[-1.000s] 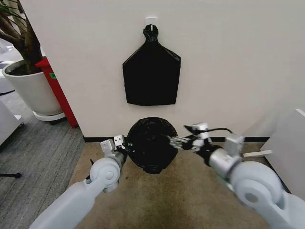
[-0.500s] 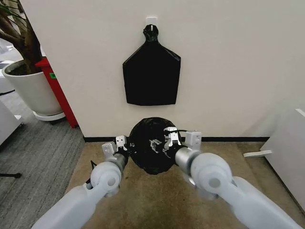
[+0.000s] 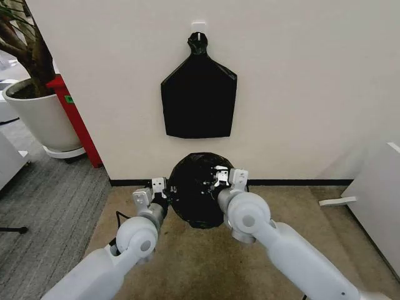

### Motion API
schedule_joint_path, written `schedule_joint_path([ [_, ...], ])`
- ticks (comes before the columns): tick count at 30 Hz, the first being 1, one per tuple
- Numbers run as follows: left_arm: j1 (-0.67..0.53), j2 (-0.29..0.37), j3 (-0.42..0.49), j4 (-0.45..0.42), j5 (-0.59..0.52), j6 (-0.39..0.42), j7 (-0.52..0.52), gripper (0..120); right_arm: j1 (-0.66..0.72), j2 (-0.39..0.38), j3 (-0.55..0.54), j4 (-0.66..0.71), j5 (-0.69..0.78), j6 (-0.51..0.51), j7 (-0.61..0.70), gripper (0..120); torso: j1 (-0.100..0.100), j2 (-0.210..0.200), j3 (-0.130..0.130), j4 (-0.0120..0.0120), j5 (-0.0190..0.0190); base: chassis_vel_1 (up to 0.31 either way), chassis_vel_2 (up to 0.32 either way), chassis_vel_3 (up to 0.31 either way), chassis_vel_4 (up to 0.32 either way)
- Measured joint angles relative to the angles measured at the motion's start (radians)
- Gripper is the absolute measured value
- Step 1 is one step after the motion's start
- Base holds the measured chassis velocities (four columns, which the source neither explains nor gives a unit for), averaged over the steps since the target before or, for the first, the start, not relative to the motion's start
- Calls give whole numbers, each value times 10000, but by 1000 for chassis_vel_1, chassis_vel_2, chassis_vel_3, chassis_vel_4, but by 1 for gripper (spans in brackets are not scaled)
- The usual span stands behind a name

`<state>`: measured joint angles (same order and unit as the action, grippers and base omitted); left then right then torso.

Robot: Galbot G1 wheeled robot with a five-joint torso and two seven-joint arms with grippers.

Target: Place the garbage bag over the trash bin.

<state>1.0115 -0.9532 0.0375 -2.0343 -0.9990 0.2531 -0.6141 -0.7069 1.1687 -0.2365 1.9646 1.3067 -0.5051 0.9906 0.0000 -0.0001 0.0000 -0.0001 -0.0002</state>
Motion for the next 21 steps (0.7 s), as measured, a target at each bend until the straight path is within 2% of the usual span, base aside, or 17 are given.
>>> schedule_joint_path([
  [6, 88, -28, 9, -88, 470, -106, 273, 1, 285, 450, -181, -1071, -623, -4, 191, 0, 0, 0, 0, 2, -1, 0, 0, 0, 0],
  [15, 190, 45, -127, -382, 571, -131, 468, 1, 521, 1021, -307, -2386, -1352, 91, 244, 0, 0, 0, 0, 1, 0, 0, 0, 0, 0],
  [21, 724, 53, -263, -571, 843, -204, 769, 1, 690, 1395, -170, -3081, -1534, 275, 291, 0, 0, 0, 0, 2, 0, 0, 0, 0, 0],
])
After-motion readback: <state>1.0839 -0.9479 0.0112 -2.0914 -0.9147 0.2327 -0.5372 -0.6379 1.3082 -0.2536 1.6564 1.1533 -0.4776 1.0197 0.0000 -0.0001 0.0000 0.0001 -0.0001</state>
